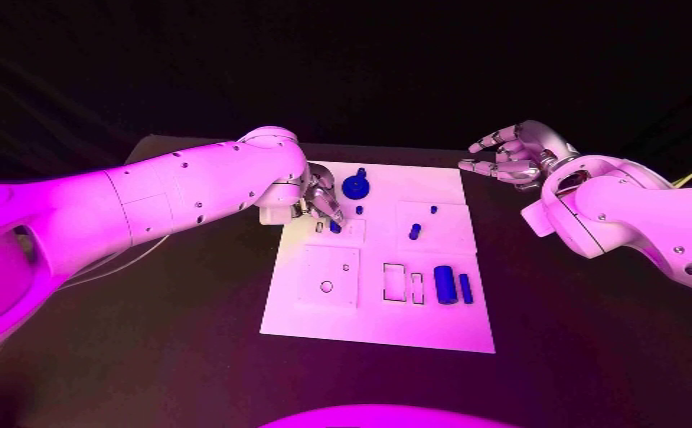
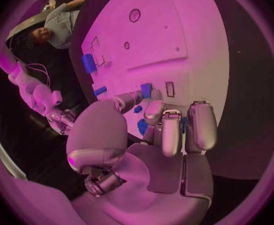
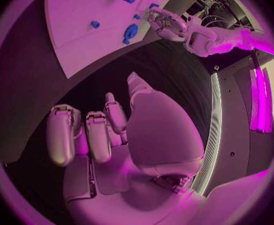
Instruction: Assemble the parts on the task board
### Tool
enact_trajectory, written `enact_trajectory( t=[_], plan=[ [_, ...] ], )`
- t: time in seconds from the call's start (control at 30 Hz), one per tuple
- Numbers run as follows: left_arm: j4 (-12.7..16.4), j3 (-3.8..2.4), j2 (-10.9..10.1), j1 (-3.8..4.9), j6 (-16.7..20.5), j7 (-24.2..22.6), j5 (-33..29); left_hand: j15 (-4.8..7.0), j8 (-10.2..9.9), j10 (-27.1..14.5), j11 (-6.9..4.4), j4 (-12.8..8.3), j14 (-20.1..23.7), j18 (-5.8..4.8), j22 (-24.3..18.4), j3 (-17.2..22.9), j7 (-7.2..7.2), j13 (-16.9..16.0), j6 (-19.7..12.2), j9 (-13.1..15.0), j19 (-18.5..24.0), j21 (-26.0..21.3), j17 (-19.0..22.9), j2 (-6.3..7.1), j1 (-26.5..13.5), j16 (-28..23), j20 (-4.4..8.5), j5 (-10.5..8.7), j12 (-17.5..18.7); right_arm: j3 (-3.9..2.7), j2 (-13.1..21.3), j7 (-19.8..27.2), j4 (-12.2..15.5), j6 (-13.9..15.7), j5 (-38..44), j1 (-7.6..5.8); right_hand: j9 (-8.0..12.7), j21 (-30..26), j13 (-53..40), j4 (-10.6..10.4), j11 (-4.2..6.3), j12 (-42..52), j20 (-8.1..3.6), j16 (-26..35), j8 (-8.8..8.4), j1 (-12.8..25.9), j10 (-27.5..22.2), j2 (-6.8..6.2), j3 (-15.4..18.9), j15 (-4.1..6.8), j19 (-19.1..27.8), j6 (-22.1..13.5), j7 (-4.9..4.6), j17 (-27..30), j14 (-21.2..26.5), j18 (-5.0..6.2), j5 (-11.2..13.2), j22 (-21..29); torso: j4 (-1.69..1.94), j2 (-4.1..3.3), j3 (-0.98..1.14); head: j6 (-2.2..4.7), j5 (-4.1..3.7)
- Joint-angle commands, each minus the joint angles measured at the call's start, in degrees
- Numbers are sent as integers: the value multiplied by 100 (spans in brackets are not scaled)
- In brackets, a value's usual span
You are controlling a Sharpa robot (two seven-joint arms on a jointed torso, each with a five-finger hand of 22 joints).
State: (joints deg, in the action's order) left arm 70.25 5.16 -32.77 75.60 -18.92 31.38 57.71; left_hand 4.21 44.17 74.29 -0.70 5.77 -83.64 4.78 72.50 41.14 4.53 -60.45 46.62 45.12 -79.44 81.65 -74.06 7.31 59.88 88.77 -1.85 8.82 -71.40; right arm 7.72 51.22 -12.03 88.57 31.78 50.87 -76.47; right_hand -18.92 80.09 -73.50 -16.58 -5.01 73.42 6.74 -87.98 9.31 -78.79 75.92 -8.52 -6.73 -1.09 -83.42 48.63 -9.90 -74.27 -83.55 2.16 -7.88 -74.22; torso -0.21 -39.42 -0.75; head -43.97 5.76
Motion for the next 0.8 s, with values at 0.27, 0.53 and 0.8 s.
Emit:
enact_trajectory(
  t=[0.27, 0.53, 0.8],
  plan=[
    [-37, 36, 59, -46, -30, 0, -19, 84, 148, 292, -143, 10, -636, -122, 136, 620, -284, -160, 519, 534, -112, 133, -1594, -304, -70, 123, 36, 117, -131, -2, -3, 19, 5, -17, 11, 4, 30, -38, 30, 0, 4, -77, -40, 41, 109, 210, -77, 42, 11, 56, -246, -24, 1, -1057, -514, 21, -27, -976, 0, 2, -1, -9, -14],
    [-58, 48, 88, -54, -29, -1, -20, 92, 147, 315, -153, 70, -636, -127, 157, 556, -297, -196, 553, 559, -126, 141, -1594, -348, -126, 123, 44, 94, -153, -2, -1, 24, 12, -19, 11, 4, 30, -38, 30, 0, 4, -77, -40, 41, 109, 210, -77, 42, 11, 56, -246, -24, 1, -1057, -514, 21, -27, -976, 4, 2, -2, -15, -33],
    [-70, 57, 103, -58, -29, -1, -20, 102, 144, 339, -165, 136, -636, -128, 164, 459, -312, -229, 593, 586, -132, 143, -1594, -373, -189, 123, 54, 69, -173, -2, 9, 26, 20, -20, 14, 4, 30, -38, 30, 0, 4, -77, -40, 41, 109, 210, -77, 42, 11, 56, -246, -24, 1, -1057, -514, 21, -27, -976, 2, 3, 0, -29, -46]
  ],
)
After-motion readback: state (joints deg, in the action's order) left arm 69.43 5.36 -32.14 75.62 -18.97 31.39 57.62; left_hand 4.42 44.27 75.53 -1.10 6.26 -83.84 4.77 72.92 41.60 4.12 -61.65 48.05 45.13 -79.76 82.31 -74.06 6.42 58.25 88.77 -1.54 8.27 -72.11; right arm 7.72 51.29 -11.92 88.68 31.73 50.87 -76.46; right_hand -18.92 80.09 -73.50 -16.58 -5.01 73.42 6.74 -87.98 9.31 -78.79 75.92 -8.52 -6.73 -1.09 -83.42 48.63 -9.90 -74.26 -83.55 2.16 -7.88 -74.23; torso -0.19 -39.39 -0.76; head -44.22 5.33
